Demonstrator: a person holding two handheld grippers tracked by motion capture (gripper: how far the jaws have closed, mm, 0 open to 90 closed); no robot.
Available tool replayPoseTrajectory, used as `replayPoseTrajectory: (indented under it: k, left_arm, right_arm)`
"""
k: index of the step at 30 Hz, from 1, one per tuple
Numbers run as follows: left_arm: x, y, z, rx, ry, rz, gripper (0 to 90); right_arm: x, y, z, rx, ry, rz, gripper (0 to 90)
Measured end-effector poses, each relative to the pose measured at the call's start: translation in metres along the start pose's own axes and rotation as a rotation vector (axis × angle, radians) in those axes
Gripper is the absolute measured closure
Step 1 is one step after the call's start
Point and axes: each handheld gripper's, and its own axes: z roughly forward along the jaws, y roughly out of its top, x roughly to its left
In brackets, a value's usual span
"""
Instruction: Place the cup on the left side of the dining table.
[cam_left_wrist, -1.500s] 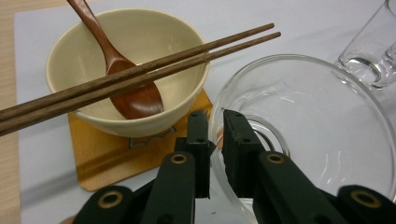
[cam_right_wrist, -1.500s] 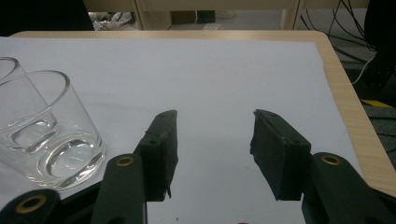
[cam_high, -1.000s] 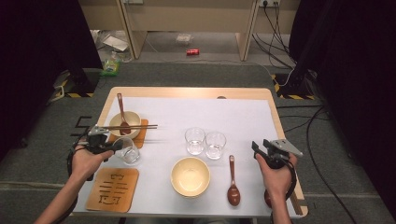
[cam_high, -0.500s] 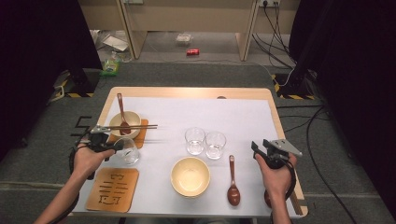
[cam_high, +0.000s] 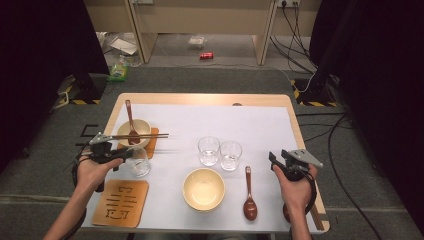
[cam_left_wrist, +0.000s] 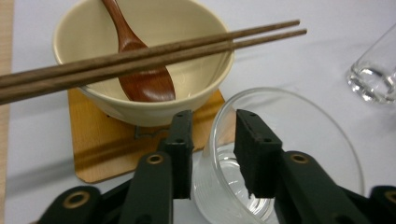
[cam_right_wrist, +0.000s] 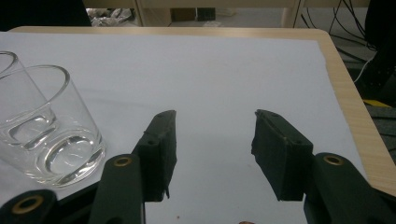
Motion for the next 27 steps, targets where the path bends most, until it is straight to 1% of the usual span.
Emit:
replayPoseTrajectory:
  k: [3, 7, 10, 11, 13, 16, 20, 22, 27]
  left_arm:
    - [0.001, -0.002, -0.004, -0.038, 0.014, -0.010, 55.6]
    - [0.004, -0.008, -0.007, -0.068, 0.027, -0.039, 49.4]
    - [0.007, -0.012, -0.011, -0.093, 0.035, -0.055, 47.9]
    - [0.008, -0.013, -0.013, -0.095, 0.043, -0.053, 47.7]
    - [0.010, -0.014, -0.015, -0.092, 0.045, -0.049, 47.2]
    - [0.013, -0.015, -0.018, -0.106, 0.051, -0.063, 46.3]
    - [0.014, -0.018, -0.018, -0.114, 0.034, -0.090, 45.3]
    - [0.013, -0.017, -0.018, -0.121, 0.024, -0.097, 45.5]
    - [0.010, -0.010, -0.022, -0.145, 0.018, -0.101, 45.4]
  right_arm:
    - [0.001, 0.000, 0.000, 0.003, 0.000, 0.001, 49.5]
    - [0.000, -0.001, 0.000, 0.004, 0.000, 0.001, 49.4]
    - [0.001, -0.001, 0.001, 0.006, 0.002, -0.002, 49.3]
    - [0.001, -0.001, 0.001, 0.007, 0.001, -0.001, 49.3]
    - [0.001, -0.001, 0.001, 0.009, 0.002, -0.001, 49.2]
    - [0.001, -0.001, 0.002, 0.011, 0.004, 0.000, 49.1]
    - [0.000, -0.002, 0.002, 0.013, 0.005, 0.001, 49.0]
    - [-0.001, -0.003, 0.002, 0.015, 0.007, -0.001, 48.9]
    - [-0.004, -0.003, 0.003, 0.012, 0.009, 0.010, 48.7]
